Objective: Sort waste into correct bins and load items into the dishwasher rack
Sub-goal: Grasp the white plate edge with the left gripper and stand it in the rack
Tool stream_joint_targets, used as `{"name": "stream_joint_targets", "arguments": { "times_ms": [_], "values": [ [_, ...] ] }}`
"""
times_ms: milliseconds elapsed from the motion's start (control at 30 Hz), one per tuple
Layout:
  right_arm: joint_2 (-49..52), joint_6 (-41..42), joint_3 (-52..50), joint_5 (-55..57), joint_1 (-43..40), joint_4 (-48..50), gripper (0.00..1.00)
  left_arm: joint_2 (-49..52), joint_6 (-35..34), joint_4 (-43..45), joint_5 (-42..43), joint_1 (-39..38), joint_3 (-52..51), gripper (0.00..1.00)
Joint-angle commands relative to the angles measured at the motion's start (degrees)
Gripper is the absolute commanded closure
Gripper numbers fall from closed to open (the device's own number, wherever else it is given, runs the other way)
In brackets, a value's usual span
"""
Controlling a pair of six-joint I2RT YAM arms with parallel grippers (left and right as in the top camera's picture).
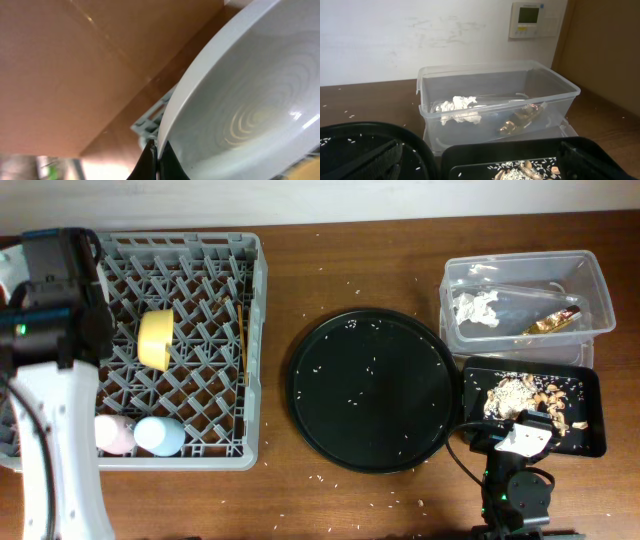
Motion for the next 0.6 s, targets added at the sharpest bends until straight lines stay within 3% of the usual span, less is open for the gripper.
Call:
{"name": "stream_joint_targets", "arguments": {
  "times_ms": [0, 200, 400, 433, 500, 567],
  "values": [
    [-0.37, -0.20, -0.35, 0.09, -0.33, -0.26, 0.01, 6.82, 2.19, 1.84, -3.96, 2.69, -0.39, 1.00],
    [-0.37, -0.20, -0.35, 0.09, -0.33, -0.26, 0.02, 17.59, 2.58, 1.11, -1.25, 2.34, -0.39, 1.00],
    [-0.37, -0.20, -0.35, 0.09, -0.33, -0.26, 0.02, 18.56, 2.51, 0.35, 5.01, 0.79, -0.87, 1.00],
    [-0.37, -0.20, -0.35, 0.09, -0.33, -0.26, 0.02, 18.56, 2.34, 0.33, 4.98, 0.74, -1.57, 0.92],
    [-0.37, -0.20, -0.35, 0.09, -0.33, -0.26, 0.02, 18.53, 2.34, -0.31, 5.05, 0.61, -1.66, 0.45],
    [-0.37, -0.20, -0.35, 0.09, -0.33, -0.26, 0.02, 18.23, 2.34, -1.49, 5.05, -0.15, -1.62, 0.28]
  ]
}}
